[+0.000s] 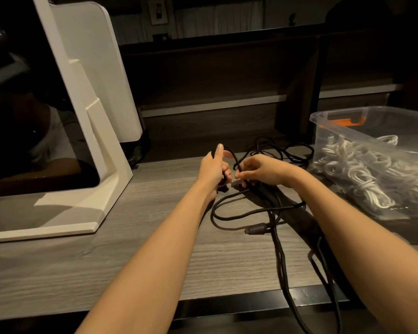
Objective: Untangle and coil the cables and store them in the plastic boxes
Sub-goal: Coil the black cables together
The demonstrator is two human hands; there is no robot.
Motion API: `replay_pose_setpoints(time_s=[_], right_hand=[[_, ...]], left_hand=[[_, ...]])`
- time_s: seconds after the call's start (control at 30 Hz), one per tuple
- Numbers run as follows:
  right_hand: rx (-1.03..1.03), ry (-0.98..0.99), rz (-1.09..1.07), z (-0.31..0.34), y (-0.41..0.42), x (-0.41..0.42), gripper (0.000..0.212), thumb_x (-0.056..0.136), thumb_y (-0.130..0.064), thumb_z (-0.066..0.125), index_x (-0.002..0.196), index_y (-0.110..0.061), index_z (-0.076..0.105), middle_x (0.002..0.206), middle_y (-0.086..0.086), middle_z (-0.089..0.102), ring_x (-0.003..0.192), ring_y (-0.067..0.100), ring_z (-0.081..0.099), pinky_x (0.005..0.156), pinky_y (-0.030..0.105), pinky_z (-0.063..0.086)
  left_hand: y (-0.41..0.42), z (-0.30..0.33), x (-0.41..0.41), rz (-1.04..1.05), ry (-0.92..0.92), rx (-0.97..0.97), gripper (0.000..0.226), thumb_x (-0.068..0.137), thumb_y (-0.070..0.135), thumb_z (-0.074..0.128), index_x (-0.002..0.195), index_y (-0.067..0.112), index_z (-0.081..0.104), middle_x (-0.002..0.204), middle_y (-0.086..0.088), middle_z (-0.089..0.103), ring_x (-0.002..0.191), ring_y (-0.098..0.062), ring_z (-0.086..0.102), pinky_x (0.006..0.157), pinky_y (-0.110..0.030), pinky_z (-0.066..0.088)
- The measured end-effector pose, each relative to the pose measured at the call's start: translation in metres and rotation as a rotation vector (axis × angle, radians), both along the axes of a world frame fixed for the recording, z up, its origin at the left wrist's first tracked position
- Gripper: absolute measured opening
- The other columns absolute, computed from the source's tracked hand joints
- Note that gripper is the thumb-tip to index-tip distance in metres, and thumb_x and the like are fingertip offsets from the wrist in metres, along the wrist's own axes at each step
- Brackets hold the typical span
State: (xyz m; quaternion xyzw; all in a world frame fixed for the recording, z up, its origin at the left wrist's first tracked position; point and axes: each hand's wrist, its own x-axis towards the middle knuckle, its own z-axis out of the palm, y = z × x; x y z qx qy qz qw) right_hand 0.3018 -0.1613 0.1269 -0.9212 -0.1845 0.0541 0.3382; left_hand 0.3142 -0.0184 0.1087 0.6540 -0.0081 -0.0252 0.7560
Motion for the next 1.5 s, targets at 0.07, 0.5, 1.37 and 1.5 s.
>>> replay_pose_setpoints(time_s=[0.07, 0.5, 1.37, 1.5], right_hand=[[-0.088, 0.053, 0.001, 0.001, -0.003, 0.003, 0.016, 0.094, -0.026, 0.057, 0.095, -0.013, 0.065, 0.089, 0.000, 0.064, 0.086, 0.013, 0.059, 0.078, 0.026, 0.043], [-0.463, -0.272, -0.489, -0.011, -0.020, 0.014, 0.038, 0.095, -0.051, 0.046, 0.098, -0.020, 0.068, 0.090, -0.001, 0.063, 0.106, 0.024, 0.057, 0.110, 0.053, 0.016], [0.182, -0.248, 0.101, 0.007, -0.009, -0.006, 0.007, 0.089, -0.025, 0.062, 0.088, -0.022, 0.068, 0.067, 0.000, 0.059, 0.055, 0.000, 0.052, 0.054, 0.015, 0.043], [0.337, -0.270, 0.007, 0.008, -0.007, -0.003, 0.013, 0.087, -0.020, 0.066, 0.084, -0.016, 0.055, 0.065, -0.004, 0.054, 0.050, -0.003, 0.050, 0.051, 0.013, 0.042]], left_hand=[[-0.002, 0.003, -0.002, 0.023, 0.052, -0.132, 0.034, 0.104, 0.039, 0.038, 0.111, 0.019, 0.064, 0.081, -0.002, 0.051, 0.059, -0.008, 0.042, 0.051, -0.019, 0.041], [0.003, 0.011, -0.004, 0.000, 0.193, -0.642, 0.041, 0.104, 0.038, 0.035, 0.091, 0.007, 0.059, 0.057, -0.001, 0.048, 0.059, -0.013, 0.048, 0.080, -0.035, 0.051], [0.012, 0.006, -0.001, -0.152, -0.154, 0.516, 0.053, 0.104, 0.049, 0.024, 0.077, 0.013, 0.052, 0.065, 0.000, 0.055, 0.043, -0.004, 0.048, 0.050, -0.020, 0.037], [0.007, 0.009, -0.008, -0.241, -0.148, 0.534, 0.056, 0.105, 0.049, 0.019, 0.077, 0.015, 0.053, 0.060, 0.003, 0.048, 0.050, -0.007, 0.046, 0.050, -0.019, 0.041]])
